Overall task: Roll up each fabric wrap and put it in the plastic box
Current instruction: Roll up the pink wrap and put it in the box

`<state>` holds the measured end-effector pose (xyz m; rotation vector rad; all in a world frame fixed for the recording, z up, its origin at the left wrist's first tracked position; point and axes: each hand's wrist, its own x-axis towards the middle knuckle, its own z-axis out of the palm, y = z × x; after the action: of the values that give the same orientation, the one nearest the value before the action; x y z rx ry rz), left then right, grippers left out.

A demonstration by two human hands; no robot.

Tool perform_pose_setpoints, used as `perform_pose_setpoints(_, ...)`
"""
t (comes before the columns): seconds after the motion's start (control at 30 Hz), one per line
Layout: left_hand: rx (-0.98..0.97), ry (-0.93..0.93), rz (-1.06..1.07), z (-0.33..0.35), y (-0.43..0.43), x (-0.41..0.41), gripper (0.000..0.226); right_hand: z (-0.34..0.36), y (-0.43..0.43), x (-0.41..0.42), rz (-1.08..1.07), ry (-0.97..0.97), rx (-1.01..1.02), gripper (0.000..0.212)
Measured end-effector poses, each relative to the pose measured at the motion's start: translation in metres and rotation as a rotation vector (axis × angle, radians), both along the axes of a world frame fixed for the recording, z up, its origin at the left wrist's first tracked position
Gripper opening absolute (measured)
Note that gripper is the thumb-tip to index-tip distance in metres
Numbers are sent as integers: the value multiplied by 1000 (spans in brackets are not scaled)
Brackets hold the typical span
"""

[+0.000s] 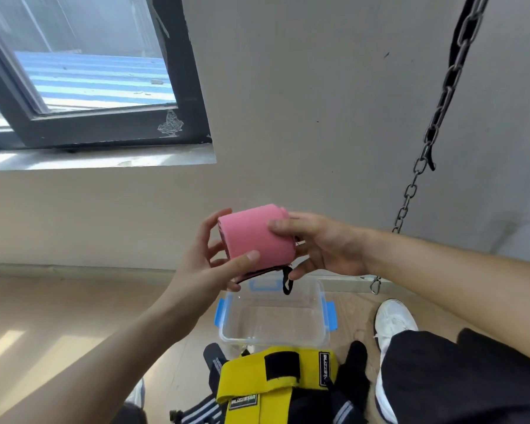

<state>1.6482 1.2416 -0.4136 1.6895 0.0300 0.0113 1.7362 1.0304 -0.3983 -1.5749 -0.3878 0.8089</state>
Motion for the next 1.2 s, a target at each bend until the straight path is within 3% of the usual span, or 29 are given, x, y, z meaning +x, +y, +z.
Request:
perform_pose_setpoints(0.07,-11,72,-37,0,5,4,60,-3,-3,2,-26,-15,0,57)
perform_pose_setpoints(0.2,64,226,-174,-3,14,10,50,-12,-3,4,-156,-109,-49,47)
perform_pose_setpoints(0.3,22,304,-258,-10,6,13,53,-22,4,4,-233,-122,-46,60)
perform_pose_setpoints(0.4,-2,319,-186,-21,2,23,55,-31,9,4,-275,-63,-6,69)
perform_pose_setpoints(0.53,-113,393,-53,-46,8,35,61,-56,15,13,-278,17,12,57)
perform_pose_setpoints(0.73,-150,399,94,-105,17,59,37,-117,47,33,-358,92,56,51)
perform_pose_setpoints(0.97,144,430,23,-190,42,77,67,-223,73,59,-475,238,-42,54)
perform_pose_setpoints(1.0,218,415,3,-202,44,78,80,-236,75,61,-482,254,-53,53)
perform_pose_setpoints(1.07,542,387,-86,-227,49,80,95,-262,79,67,-488,269,-62,53)
perform_pose_setpoints(1.13,795,343,-123,-253,55,77,91,-288,82,76,-501,269,-95,53)
perform_pose_setpoints(1.2,866,276,-147,-277,63,68,86,-317,86,82,-524,245,-184,50)
